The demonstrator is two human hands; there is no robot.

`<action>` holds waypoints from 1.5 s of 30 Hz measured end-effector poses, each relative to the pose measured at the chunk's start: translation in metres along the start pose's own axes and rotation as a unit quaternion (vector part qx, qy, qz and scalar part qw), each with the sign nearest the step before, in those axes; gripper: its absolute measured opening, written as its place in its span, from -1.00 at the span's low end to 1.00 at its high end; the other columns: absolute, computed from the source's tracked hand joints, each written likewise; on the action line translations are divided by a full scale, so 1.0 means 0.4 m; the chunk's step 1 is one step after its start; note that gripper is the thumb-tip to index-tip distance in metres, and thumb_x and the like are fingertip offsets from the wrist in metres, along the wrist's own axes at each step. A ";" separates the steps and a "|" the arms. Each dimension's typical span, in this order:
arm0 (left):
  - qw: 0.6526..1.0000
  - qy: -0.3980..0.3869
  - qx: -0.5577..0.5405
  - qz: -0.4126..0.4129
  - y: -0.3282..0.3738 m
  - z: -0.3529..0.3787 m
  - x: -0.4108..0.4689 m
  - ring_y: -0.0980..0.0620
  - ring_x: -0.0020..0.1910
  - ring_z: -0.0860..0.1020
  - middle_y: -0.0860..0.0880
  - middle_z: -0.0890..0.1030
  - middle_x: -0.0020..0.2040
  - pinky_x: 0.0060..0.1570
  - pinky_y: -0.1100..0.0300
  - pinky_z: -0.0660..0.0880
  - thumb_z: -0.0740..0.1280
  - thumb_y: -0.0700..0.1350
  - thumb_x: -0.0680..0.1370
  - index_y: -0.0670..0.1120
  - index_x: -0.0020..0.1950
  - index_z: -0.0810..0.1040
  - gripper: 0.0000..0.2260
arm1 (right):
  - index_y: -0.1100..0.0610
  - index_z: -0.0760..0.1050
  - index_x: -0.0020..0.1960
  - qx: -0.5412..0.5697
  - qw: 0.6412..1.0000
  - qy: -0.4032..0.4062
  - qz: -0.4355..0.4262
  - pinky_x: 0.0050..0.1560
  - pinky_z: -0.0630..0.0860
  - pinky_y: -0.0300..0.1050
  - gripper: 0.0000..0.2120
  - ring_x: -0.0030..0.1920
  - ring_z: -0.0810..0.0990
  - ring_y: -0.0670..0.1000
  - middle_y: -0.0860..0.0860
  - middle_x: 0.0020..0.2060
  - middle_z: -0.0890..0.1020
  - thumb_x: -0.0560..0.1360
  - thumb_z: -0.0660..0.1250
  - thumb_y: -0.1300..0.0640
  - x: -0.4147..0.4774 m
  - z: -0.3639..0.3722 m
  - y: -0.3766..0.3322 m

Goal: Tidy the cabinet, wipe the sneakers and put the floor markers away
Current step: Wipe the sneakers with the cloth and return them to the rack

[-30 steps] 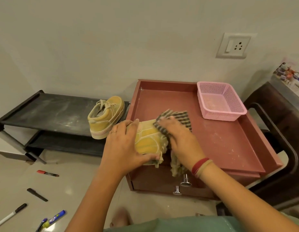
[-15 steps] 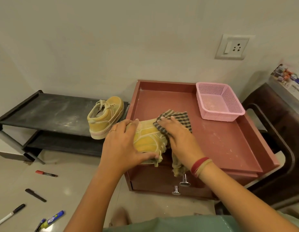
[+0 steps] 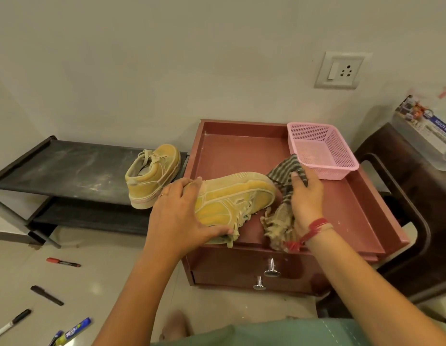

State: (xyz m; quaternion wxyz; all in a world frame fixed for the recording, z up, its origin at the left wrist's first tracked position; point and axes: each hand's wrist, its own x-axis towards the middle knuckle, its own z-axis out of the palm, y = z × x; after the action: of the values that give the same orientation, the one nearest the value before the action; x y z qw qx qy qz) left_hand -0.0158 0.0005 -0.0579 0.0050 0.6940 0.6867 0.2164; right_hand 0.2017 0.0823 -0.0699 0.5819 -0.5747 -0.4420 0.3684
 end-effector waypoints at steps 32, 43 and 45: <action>1.000 0.007 -0.027 -0.009 0.002 0.005 0.004 -0.04 0.26 0.42 -0.04 0.46 0.27 0.20 0.05 0.40 0.21 0.57 0.08 -0.09 0.42 0.40 0.08 | 0.03 0.30 0.41 -0.164 0.957 -0.194 -0.138 0.43 0.11 -0.18 -0.60 0.44 0.16 -0.12 -0.14 0.38 0.31 0.59 0.14 0.24 -0.069 0.042 0.065; 0.999 0.015 -0.043 -0.010 0.002 0.009 0.000 -0.06 0.26 0.41 -0.06 0.46 0.26 0.22 0.01 0.38 0.23 0.55 0.09 -0.09 0.40 0.42 0.04 | -0.19 0.23 0.37 -0.144 0.971 -0.168 -0.088 0.49 0.05 0.03 -0.61 0.49 0.10 -0.01 0.01 0.46 0.26 0.61 0.13 0.13 -0.041 0.019 0.079; 0.999 0.010 -0.045 -0.009 0.003 0.010 0.001 -0.05 0.26 0.40 -0.05 0.45 0.26 0.23 0.01 0.37 0.24 0.55 0.09 -0.08 0.41 0.40 0.05 | -0.22 0.21 0.39 -0.190 0.961 -0.180 -0.091 0.47 -0.05 -0.05 -0.60 0.51 0.00 0.01 0.03 0.50 0.15 0.61 0.11 0.09 -0.061 0.027 0.073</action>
State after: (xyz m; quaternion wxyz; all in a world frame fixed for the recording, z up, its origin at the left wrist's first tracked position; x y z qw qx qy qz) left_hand -0.0134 0.0019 -0.0609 0.0318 0.6849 0.6822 0.2539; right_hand 0.1856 0.0652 -0.1018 0.4039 -0.5562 -0.6519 0.3202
